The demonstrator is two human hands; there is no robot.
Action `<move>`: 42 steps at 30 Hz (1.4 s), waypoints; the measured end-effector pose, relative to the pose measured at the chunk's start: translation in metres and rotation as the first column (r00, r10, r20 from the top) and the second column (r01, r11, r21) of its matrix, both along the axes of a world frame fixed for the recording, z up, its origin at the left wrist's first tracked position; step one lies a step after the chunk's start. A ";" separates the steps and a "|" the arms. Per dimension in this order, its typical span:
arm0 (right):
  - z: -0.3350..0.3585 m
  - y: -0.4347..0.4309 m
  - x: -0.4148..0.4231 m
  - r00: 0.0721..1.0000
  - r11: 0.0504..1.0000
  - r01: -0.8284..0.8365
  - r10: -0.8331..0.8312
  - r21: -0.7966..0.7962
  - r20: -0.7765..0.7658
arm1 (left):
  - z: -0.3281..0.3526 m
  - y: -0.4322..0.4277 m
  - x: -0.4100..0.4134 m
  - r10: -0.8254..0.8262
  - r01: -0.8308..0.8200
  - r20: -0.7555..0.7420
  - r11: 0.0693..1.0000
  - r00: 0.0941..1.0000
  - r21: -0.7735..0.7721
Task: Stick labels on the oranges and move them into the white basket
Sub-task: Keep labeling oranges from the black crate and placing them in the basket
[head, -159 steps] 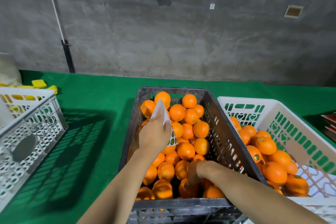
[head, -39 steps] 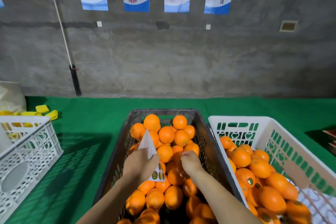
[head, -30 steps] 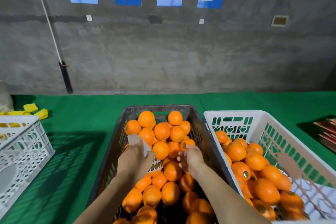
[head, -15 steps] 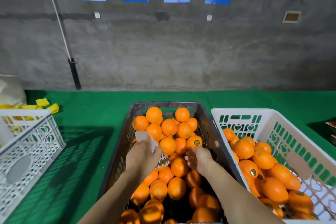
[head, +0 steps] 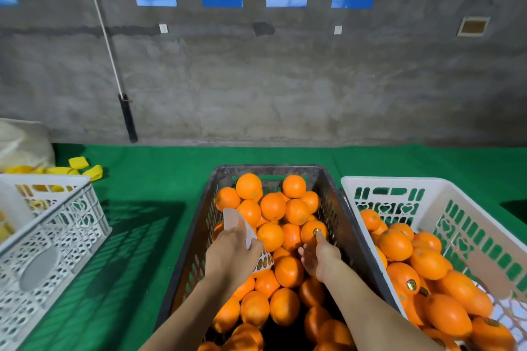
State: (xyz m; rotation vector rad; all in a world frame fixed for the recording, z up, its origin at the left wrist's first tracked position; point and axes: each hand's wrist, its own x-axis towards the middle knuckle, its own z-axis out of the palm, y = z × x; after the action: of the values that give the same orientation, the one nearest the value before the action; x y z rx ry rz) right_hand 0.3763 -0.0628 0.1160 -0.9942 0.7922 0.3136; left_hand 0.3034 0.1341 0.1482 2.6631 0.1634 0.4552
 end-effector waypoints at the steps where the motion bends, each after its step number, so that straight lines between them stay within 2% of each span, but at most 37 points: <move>1: 0.001 0.001 0.000 1.000 1.000 0.002 -0.002 0.003 0.012 | 0.000 -0.001 0.000 -0.009 0.009 -0.009 1.000 1.000 0.000; 5: 0.004 0.003 0.003 0.995 0.998 -0.042 0.046 -0.043 0.089 | -0.001 -0.005 0.001 -0.045 0.045 -0.017 0.998 0.999 0.032; 9: -0.001 0.005 0.007 1.000 0.997 -0.004 0.005 -0.083 0.016 | -0.003 -0.005 0.003 -0.030 0.031 -0.034 0.999 0.999 0.022; 13: -0.008 0.009 0.012 1.000 0.983 -0.025 0.028 -0.182 0.012 | -0.005 -0.005 0.001 -0.003 0.003 -0.046 1.000 0.999 0.015; 18: -0.010 0.007 0.017 1.000 0.975 -0.024 0.025 -0.219 0.002 | -0.004 -0.006 -0.002 0.021 -0.020 -0.036 0.999 0.999 0.038; 22: -0.002 0.024 0.007 0.995 0.918 0.076 -0.041 -0.389 0.095 | -0.001 -0.007 -0.004 0.040 -0.038 -0.033 0.998 0.999 0.041; 26: 0.032 0.036 -0.004 0.974 0.961 0.185 -0.151 -0.205 0.169 | 0.003 -0.006 -0.005 0.035 -0.035 -0.001 0.998 0.999 -0.044; 30: 0.065 0.032 -0.015 0.951 0.982 0.178 -0.190 0.071 0.245 | 0.007 -0.006 -0.011 -0.014 0.013 0.090 1.000 0.996 0.013; 34: 0.077 0.012 -0.028 0.910 0.969 0.198 -0.238 0.149 0.338 | 0.010 -0.005 -0.018 -0.058 0.052 0.157 0.998 0.986 0.045; 37: 0.082 0.000 -0.036 0.865 0.941 0.201 -0.302 0.273 0.401 | 0.017 -0.004 -0.022 0.015 -0.019 0.134 1.000 0.991 0.023; 42: 0.086 -0.004 -0.037 0.826 0.843 0.218 -0.428 0.492 0.367 | 0.016 -0.003 -0.028 0.002 -0.004 0.173 1.000 0.985 0.011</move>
State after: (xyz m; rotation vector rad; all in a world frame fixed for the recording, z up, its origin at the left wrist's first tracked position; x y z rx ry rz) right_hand 0.3397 -0.0668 0.2023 -0.4597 0.4101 -0.0639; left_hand 0.2755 0.1309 0.1641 2.6187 0.1119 0.6875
